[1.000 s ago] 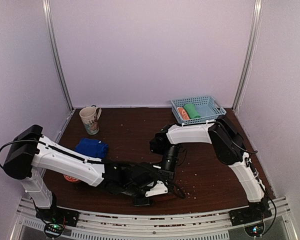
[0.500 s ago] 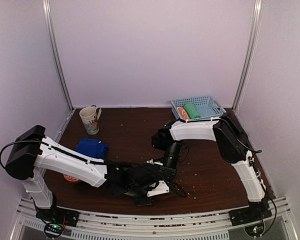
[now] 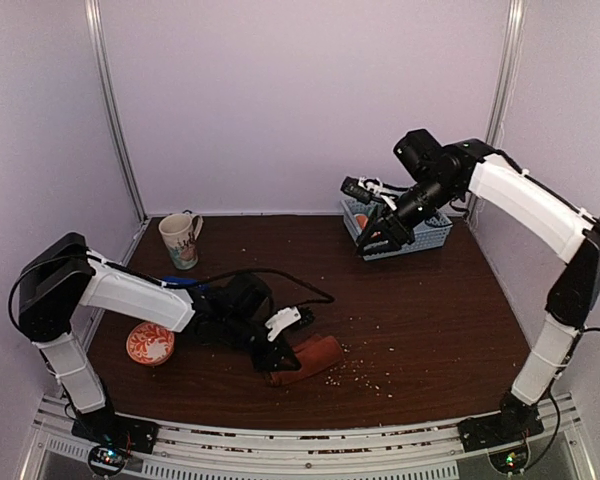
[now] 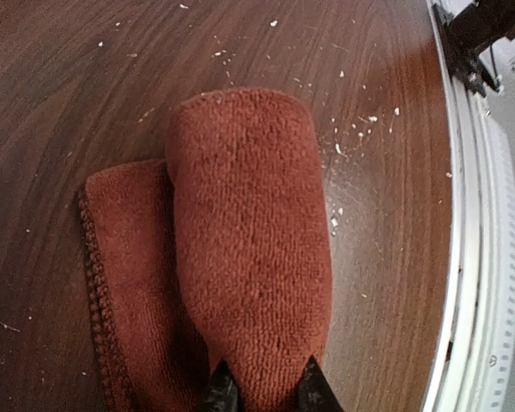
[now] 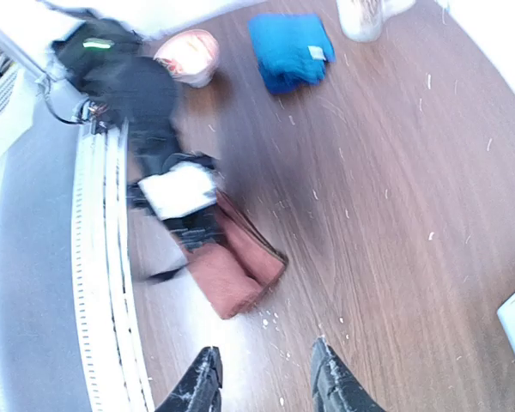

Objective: Roll the towels
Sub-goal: Roll the towel at the center of the board.

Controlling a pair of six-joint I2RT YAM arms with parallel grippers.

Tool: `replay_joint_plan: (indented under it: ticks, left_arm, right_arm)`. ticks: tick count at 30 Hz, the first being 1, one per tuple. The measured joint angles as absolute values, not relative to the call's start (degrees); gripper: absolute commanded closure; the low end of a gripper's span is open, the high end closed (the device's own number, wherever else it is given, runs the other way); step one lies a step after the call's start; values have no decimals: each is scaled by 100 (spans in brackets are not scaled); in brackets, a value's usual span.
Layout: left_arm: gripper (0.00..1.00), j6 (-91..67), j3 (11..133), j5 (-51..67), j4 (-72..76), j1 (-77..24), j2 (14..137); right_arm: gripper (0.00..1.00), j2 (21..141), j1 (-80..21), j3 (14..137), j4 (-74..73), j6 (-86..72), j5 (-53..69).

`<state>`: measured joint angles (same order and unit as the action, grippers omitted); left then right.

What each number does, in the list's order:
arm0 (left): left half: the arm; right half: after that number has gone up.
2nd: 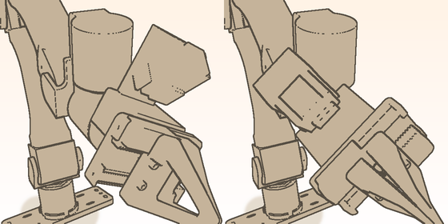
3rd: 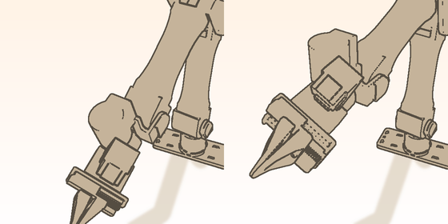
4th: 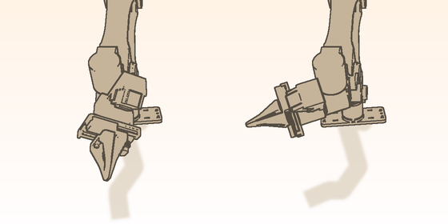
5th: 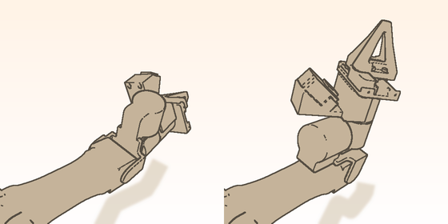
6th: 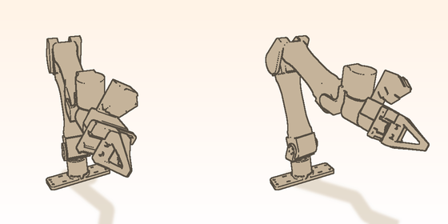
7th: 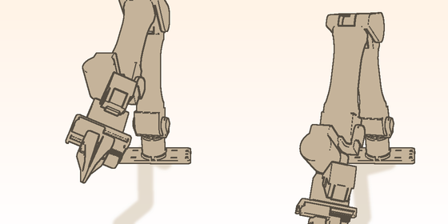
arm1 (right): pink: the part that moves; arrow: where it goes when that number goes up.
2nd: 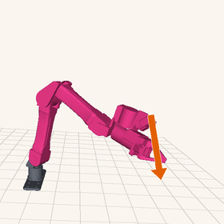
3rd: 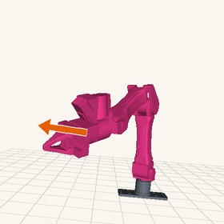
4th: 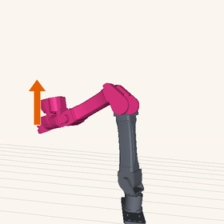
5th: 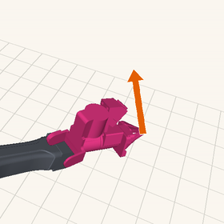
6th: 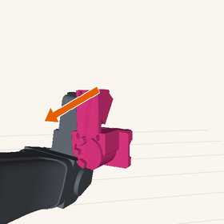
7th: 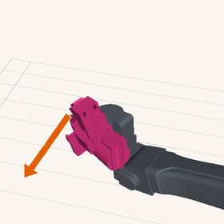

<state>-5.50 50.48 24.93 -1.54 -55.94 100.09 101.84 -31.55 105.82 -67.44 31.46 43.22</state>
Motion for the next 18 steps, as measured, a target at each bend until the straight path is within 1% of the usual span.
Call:
replay_joint_plan:
  ticks: [3,6,9,12,14,15,18]
  left_arm:
    - [93,-1000,4998,3332,228,-5227,10294]
    - [93,-1546,4897,4128,803,-4989,10545]
    - [93,-2060,4716,4622,1398,-4775,10757]
    - [93,-2499,4578,4930,1857,-4705,10879]
    - [93,-2746,4482,5081,2130,-4703,10943]
    - [93,-2814,4453,5133,2206,-4703,10965]
    - [93,-2976,4403,5234,2408,-4703,11034]
  right_arm:
    - [63,9323,-3256,10007,-6418,3227,4484]
    - [63,8853,-3450,9487,-6233,3492,4604]
    - [64,8750,-3909,8895,-5957,3754,4375]
    - [63,8757,-4532,8123,-5520,3916,3828]
    - [59,8785,-4930,7625,-5203,3957,3385]
    - [54,8818,-5059,7483,-5098,3959,3249]
    - [52,8943,-5439,6987,-4499,3986,2620]
